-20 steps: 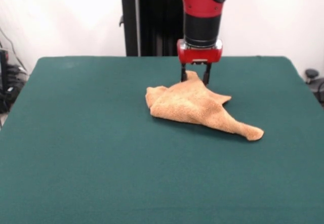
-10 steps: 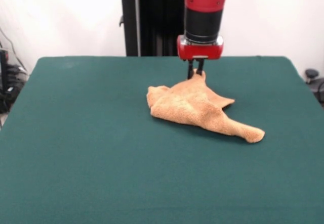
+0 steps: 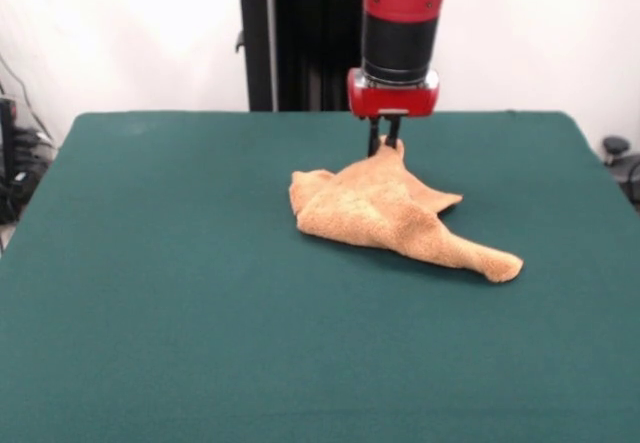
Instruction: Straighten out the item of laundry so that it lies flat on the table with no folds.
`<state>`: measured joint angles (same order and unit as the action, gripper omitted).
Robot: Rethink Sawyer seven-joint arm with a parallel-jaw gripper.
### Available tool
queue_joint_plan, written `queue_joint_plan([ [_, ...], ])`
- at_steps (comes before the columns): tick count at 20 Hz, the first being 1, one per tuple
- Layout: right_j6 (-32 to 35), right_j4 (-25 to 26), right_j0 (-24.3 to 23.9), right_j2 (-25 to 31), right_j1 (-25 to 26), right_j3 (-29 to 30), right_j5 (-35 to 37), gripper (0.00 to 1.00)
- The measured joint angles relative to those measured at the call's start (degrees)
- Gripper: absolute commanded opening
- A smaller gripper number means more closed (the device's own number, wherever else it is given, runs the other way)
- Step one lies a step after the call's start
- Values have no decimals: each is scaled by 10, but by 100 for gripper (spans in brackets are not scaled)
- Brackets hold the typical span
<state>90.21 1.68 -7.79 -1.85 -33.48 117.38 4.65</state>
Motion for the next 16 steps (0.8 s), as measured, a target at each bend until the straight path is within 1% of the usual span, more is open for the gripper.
queue_joint_plan([
  [6,0,0,3,-3,-10,0,13,0],
  [16,0,0,7,-12,-38,-1,57,0],
])
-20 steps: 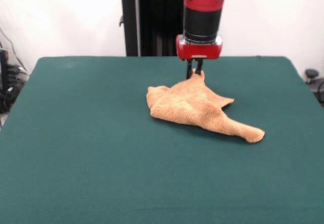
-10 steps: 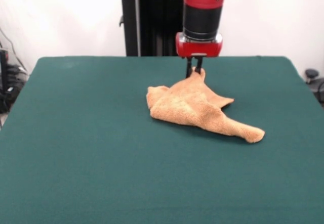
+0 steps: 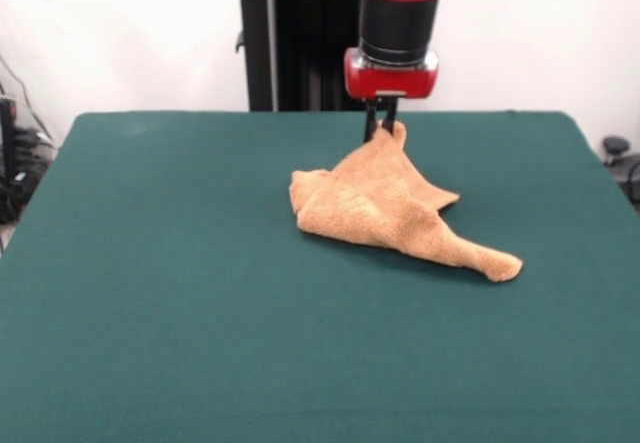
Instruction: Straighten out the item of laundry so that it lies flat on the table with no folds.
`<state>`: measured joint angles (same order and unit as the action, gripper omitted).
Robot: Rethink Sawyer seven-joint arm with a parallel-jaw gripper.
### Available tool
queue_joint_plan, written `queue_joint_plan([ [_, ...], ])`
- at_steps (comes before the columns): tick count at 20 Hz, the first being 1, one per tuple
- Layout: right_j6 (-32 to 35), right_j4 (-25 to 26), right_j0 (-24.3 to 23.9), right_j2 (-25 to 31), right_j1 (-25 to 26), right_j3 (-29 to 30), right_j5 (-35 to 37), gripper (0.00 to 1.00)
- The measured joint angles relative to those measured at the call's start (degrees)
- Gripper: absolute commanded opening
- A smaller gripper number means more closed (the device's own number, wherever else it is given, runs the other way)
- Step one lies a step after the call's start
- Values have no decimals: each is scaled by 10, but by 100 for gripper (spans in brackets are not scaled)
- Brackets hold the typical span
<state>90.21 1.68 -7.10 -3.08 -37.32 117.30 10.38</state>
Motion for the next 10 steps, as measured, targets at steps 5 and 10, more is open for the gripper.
queue_joint_plan([
  [5,0,0,0,-2,-13,0,9,0],
  [10,0,0,0,-3,-28,4,9,0],
])
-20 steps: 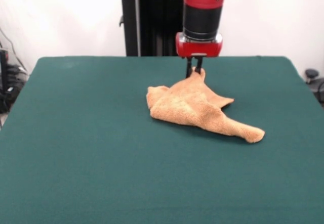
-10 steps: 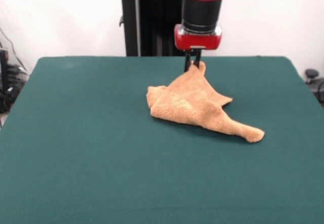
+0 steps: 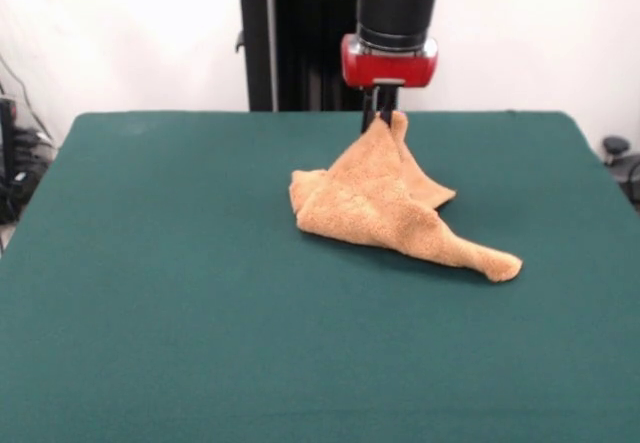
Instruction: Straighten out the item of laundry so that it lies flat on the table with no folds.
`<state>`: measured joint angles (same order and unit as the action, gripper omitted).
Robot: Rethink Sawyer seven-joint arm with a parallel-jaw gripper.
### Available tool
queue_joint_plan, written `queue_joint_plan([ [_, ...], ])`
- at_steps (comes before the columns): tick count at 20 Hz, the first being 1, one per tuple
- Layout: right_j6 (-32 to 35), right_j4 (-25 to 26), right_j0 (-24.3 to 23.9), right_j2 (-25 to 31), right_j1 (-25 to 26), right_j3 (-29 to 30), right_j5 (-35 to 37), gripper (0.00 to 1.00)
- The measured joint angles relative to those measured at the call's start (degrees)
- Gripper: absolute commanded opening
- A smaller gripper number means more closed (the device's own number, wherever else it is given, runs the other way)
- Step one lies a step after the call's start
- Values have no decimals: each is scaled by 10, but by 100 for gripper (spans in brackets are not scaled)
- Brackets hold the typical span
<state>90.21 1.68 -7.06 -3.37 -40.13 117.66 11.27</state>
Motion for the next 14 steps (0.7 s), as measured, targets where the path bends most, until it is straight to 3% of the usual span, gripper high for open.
queue_joint_plan([
  [14,0,-9,11,-1,-40,52,0,0],
])
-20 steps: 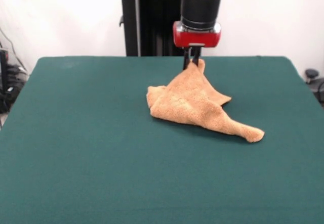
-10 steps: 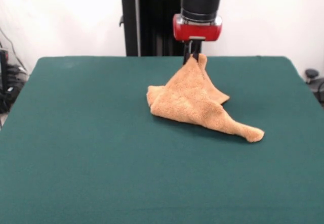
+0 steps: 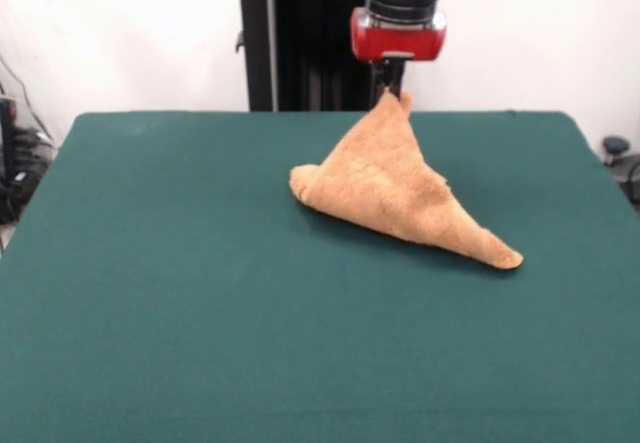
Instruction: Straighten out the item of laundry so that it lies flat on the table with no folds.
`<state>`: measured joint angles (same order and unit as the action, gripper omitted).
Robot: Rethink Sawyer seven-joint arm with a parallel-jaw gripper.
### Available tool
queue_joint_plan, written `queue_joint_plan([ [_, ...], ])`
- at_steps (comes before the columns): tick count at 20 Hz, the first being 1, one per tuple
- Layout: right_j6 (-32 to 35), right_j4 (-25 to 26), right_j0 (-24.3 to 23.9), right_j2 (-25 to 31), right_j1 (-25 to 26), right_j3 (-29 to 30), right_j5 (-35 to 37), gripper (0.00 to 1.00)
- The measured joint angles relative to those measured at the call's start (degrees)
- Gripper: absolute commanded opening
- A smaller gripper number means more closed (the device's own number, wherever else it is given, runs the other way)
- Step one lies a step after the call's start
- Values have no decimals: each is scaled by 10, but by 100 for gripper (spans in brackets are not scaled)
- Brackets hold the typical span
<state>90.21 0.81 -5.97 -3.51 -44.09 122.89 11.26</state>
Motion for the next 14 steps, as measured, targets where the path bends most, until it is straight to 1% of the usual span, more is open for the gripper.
queue_joint_plan([
  [9,4,-31,35,-1,-17,48,-4,0],
  [14,20,-60,66,-3,-26,76,-21,0],
])
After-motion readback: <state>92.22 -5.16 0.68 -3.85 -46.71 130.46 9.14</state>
